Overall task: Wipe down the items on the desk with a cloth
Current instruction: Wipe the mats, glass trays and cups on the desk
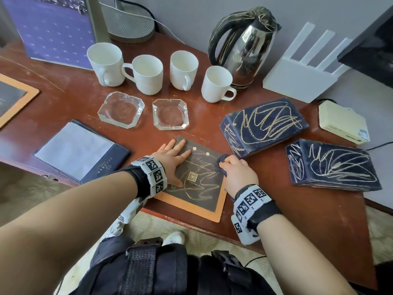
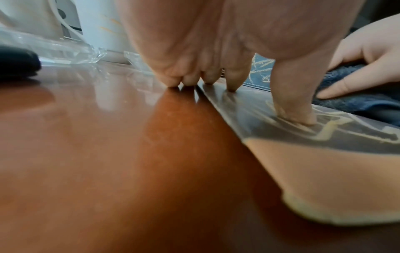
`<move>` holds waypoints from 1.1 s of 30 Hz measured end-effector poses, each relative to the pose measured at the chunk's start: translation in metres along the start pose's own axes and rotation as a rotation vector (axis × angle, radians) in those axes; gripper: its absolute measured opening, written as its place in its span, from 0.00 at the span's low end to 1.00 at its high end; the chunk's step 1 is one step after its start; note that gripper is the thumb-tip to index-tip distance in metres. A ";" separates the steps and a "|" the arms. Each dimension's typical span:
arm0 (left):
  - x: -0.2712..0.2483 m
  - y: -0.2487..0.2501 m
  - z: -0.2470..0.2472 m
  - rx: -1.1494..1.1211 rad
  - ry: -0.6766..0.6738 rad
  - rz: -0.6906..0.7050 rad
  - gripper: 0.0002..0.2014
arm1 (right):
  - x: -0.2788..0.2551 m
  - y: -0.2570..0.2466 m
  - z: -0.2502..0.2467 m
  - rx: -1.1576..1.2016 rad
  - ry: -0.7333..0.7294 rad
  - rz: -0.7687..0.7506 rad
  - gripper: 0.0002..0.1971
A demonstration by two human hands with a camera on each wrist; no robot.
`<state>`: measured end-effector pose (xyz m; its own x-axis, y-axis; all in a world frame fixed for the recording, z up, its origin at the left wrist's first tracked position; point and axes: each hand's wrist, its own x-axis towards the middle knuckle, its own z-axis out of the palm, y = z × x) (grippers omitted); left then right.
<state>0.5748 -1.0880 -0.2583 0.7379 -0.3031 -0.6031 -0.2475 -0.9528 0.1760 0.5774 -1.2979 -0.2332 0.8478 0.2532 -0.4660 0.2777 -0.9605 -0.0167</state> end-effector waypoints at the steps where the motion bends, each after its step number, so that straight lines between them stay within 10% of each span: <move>1: 0.000 0.000 -0.001 -0.004 -0.003 -0.002 0.51 | -0.002 0.002 0.001 -0.007 -0.024 -0.025 0.23; 5: -0.001 0.000 -0.001 -0.029 -0.007 0.003 0.51 | -0.007 0.013 -0.006 -0.061 -0.165 -0.109 0.19; 11: -0.004 0.000 -0.005 -0.018 -0.040 0.028 0.49 | 0.005 0.006 -0.007 0.105 0.101 0.015 0.24; 20: -0.005 -0.001 -0.005 -0.017 -0.036 0.037 0.49 | -0.003 0.009 -0.003 -0.063 -0.195 -0.194 0.21; 24: -0.004 -0.002 -0.004 -0.021 -0.038 0.037 0.50 | 0.008 0.006 -0.014 0.151 0.139 0.022 0.22; 33: -0.003 -0.003 -0.003 -0.015 -0.044 0.041 0.50 | 0.001 -0.011 -0.002 -0.022 -0.196 -0.244 0.26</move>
<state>0.5754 -1.0841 -0.2550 0.6989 -0.3408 -0.6288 -0.2672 -0.9399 0.2124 0.5761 -1.2866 -0.2315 0.6518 0.4472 -0.6125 0.4744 -0.8706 -0.1308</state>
